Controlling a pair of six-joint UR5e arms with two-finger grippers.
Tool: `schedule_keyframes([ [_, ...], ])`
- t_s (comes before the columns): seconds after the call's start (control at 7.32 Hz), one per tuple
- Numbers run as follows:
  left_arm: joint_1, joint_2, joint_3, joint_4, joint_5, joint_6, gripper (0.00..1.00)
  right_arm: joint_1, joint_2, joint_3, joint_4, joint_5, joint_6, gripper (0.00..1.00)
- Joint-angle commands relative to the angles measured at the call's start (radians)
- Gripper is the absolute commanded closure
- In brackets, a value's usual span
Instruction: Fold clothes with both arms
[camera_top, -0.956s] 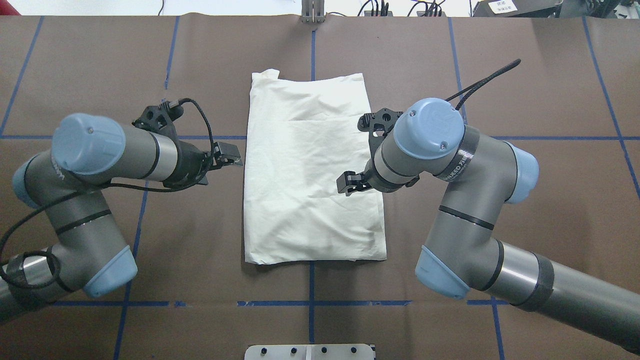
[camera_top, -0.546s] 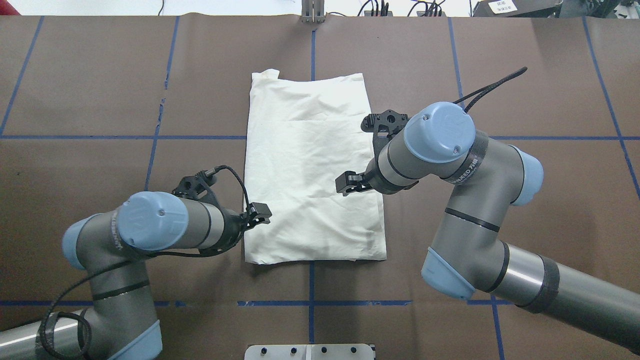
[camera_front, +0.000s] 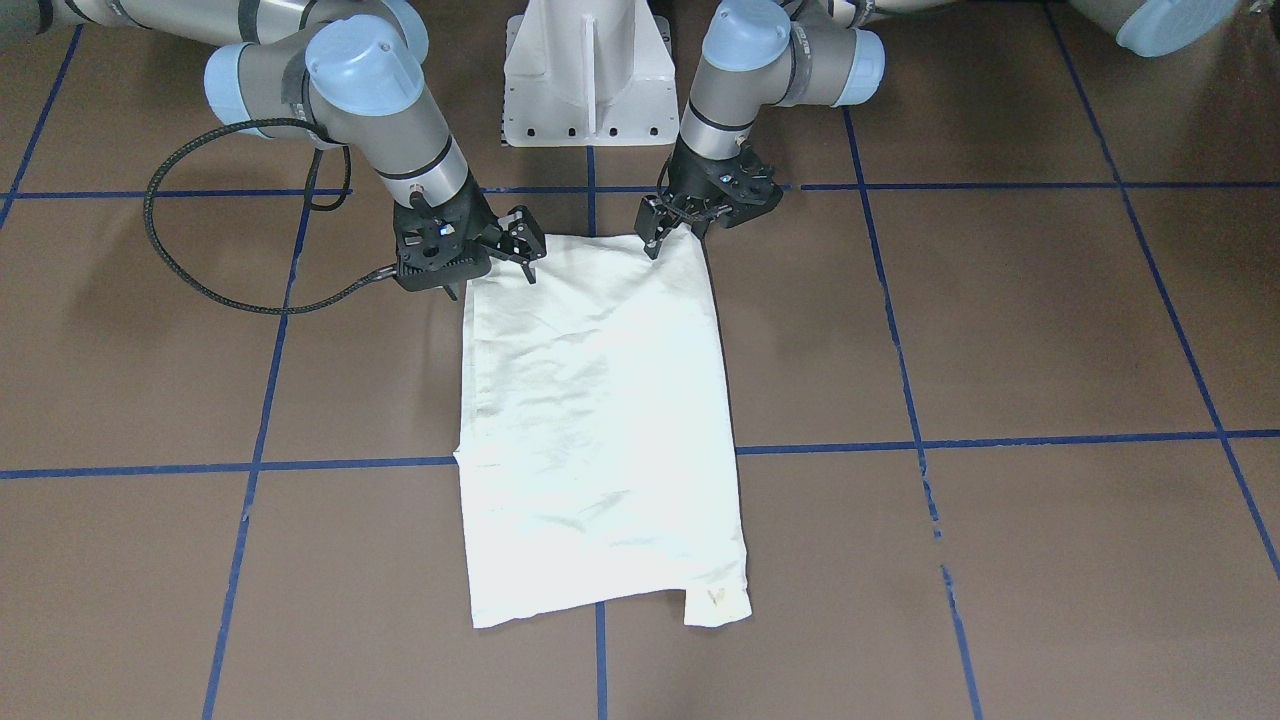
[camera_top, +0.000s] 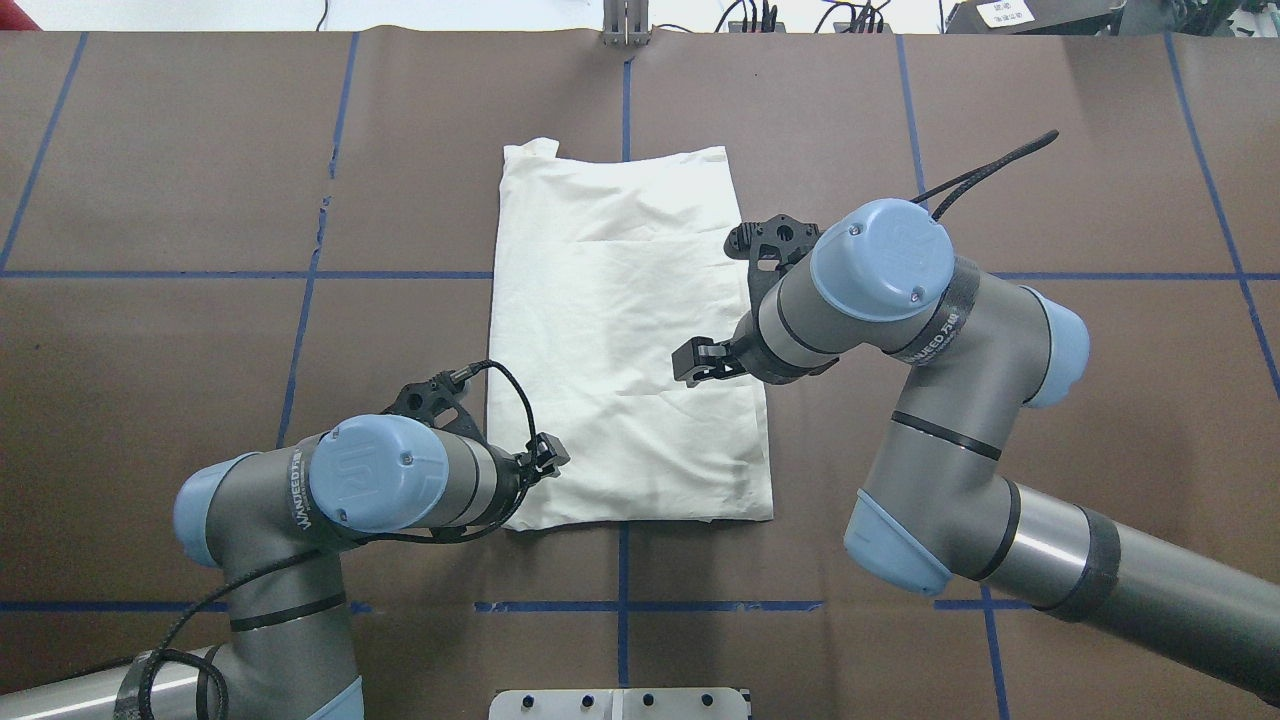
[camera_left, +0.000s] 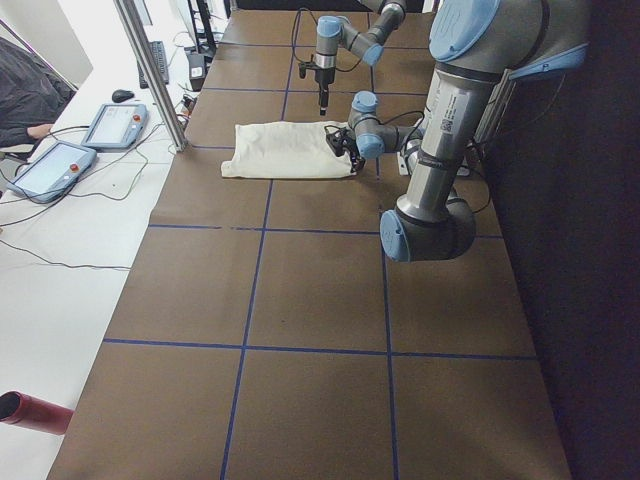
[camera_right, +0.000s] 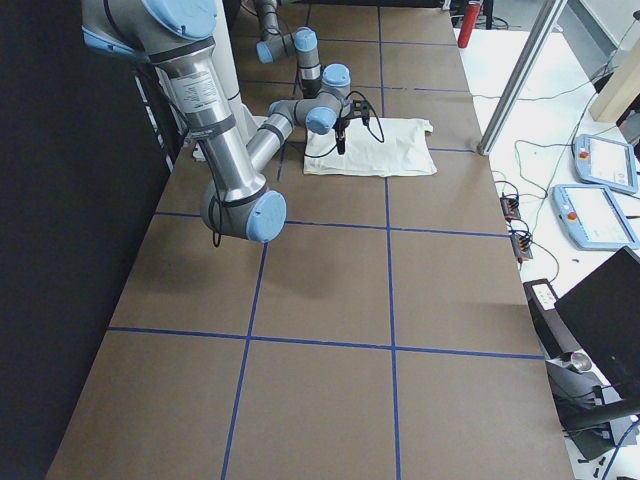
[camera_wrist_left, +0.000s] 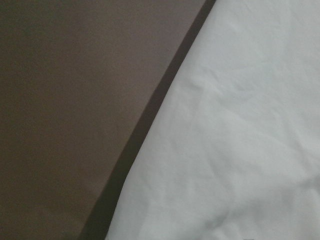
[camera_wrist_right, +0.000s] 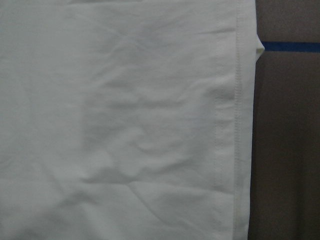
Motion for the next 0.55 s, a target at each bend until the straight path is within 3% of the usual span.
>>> schedule_keyframes([
  [0.0,0.000,0.011,-0.004,0.008,0.000,0.002,0.14,0.003,0.000,0.000,0.000,0.000,0.001,0.00],
  [0.27,0.003,0.008,-0.001,0.026,0.000,0.004,0.14,0.003,0.000,0.000,0.000,0.000,0.002,0.00],
  [0.41,0.003,0.006,0.000,0.026,-0.002,0.002,0.19,0.003,0.000,0.000,0.000,0.000,0.002,0.00],
])
